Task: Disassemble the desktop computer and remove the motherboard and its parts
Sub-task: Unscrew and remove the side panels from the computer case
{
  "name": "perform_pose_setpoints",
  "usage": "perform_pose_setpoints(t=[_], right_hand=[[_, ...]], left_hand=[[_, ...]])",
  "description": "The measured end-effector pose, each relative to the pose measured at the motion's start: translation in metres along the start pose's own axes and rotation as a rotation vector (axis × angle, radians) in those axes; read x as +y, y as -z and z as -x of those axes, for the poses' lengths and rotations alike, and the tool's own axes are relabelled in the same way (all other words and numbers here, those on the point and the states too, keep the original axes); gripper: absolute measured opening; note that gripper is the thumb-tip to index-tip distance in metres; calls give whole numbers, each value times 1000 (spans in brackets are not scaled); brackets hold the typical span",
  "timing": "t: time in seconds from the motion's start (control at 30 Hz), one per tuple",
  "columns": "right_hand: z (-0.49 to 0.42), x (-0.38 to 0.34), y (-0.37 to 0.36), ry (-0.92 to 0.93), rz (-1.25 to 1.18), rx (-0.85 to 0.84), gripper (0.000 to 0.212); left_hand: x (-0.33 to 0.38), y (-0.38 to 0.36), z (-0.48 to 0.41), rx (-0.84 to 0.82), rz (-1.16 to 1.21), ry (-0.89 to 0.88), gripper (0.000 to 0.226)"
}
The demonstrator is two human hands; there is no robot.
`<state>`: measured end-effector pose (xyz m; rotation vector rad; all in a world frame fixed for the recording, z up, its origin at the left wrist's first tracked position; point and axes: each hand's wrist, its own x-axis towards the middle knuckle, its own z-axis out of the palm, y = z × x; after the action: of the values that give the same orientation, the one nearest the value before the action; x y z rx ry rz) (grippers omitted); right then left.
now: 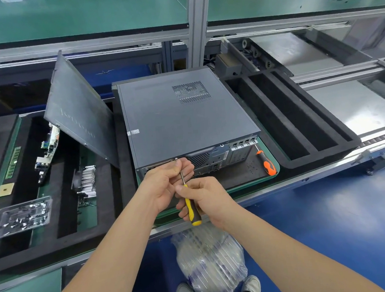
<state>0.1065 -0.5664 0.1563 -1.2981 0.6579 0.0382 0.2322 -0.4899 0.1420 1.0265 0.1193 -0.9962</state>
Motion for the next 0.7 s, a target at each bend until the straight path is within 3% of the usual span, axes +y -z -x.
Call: perform_pose_setpoints(t=[0.07, 0.2, 0.27, 0.33, 0.4, 0.5, 0.57, 0.63, 0.7], right_hand=[[1, -3, -4, 68, 185, 103, 37], [-2, -5, -10, 254, 803, 350, 34], [-6, -5, -10, 281, 1043, 446, 23], [-7, -5, -10, 308, 1174, 491, 13], [-9, -3, -8, 317, 1239, 497, 27], [-10, -3, -5, 290, 1044, 467, 15], [-11, -3, 0, 247, 805, 387, 19], [-11, -3, 6, 155, 442, 261, 29], [-7, -2, 12, -56, 7, 38, 41]], left_hand=[[0, 0, 0, 7, -11, -13, 18], [0, 2, -2, 13, -52, -19, 17], [-1, 2, -2, 15, -70, -16, 17], [-3, 1, -1, 24, -112, -18, 18], [-5, 0, -2, 37, -141, -22, 18], [-6, -1, -3, 43, -111, -28, 14], [-5, 0, -4, 37, -83, -27, 13], [-4, 0, -5, 33, -81, -21, 13], [-2, 0, -4, 30, -104, 1, 17]])
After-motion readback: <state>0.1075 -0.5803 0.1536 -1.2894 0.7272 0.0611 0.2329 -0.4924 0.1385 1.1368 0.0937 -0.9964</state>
